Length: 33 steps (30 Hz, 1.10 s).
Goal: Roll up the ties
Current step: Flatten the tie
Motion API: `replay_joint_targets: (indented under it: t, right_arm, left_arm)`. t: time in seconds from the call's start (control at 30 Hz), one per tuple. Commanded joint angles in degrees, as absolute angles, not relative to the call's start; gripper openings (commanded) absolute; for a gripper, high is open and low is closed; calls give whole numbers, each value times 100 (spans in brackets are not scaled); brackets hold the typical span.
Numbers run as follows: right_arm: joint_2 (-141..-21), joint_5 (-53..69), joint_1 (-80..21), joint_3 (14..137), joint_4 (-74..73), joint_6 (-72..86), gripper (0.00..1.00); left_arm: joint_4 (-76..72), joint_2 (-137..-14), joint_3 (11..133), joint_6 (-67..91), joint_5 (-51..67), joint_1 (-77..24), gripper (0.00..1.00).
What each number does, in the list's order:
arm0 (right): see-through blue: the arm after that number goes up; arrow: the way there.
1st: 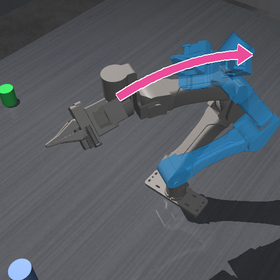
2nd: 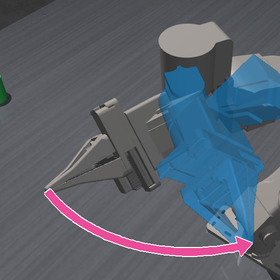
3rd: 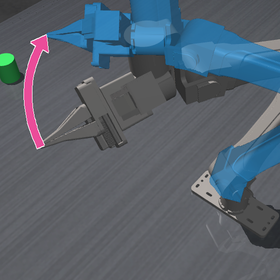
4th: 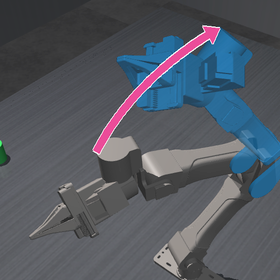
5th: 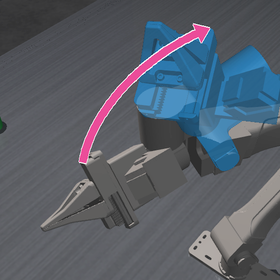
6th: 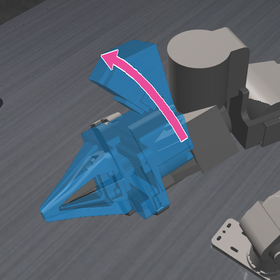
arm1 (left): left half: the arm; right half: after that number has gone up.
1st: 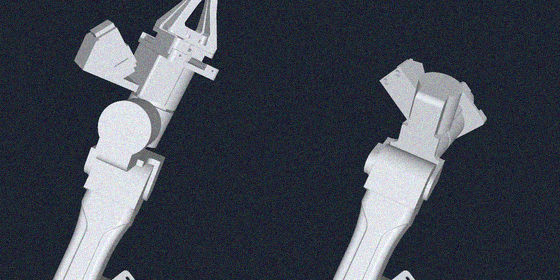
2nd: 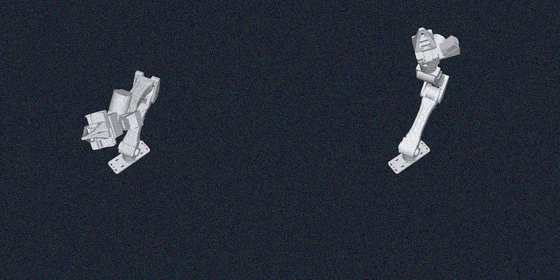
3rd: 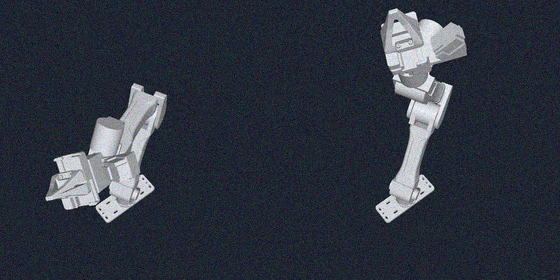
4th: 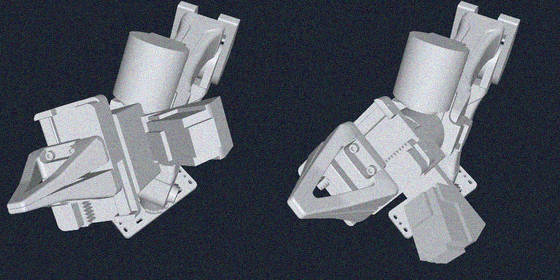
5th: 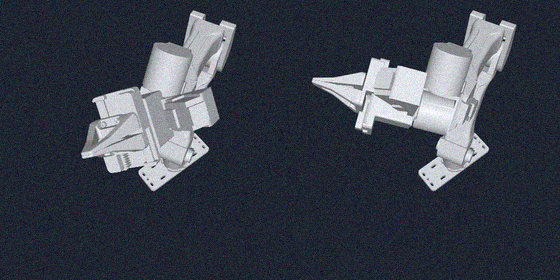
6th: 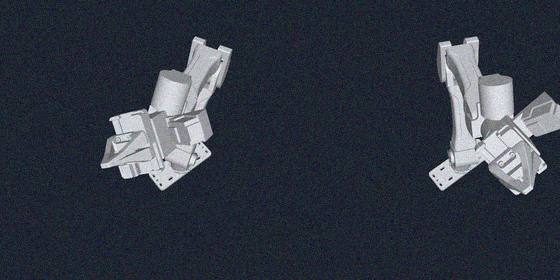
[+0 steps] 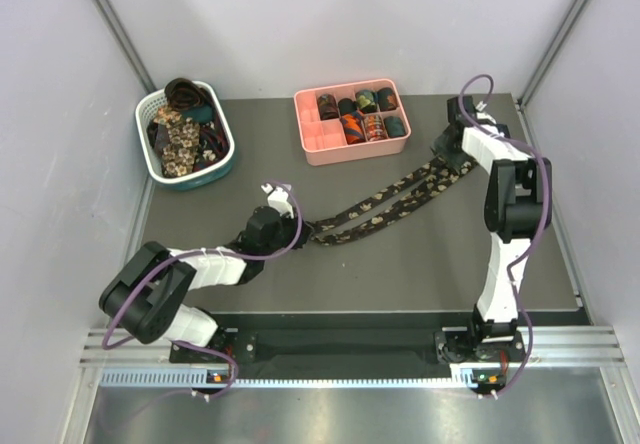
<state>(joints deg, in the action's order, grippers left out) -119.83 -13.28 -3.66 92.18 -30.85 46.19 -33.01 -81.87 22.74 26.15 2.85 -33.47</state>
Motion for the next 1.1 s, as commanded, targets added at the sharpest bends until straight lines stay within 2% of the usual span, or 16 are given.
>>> replay_joint_targets:
  t: [0.0,0.23,0.33,0.4,0.47,0.5,0.9,1.07]
  right_arm:
    - [-12198,-1503,-448,9685,-3094,4755,52]
    - [-12630,-1424,-492,10037,-3103,4957,48]
    - [-12779,-1345,-519,10063,-3050,5027,40]
    - [-12832,-1318,-519,10055,-2980,5036,27]
    - [-12823,-1292,-519,10028,-2910,5045,5]
    - [-12788,-1309,-519,10002,-2883,5036,0]
    - [-11778,-1889,-501,9537,-2576,4623,0]
    - [-11103,-2030,-510,8861,-2313,4491,0]
  left_arm:
    - [-3718,-7928,2197,2391,115,-3375,23]
    - [-3744,-7884,2162,2347,53,-3384,22]
    - [-3727,-7866,2153,2320,-121,-3384,22]
    - [-3709,-7875,2153,2320,-167,-3384,22]
    - [-3665,-7910,2180,2303,-272,-3375,22]
    - [-3604,-7919,2197,2303,-342,-3375,22]
    - [-3665,-7647,2039,2206,-817,-3375,21]
    - [-3656,-7638,1995,2215,-852,-3375,21]
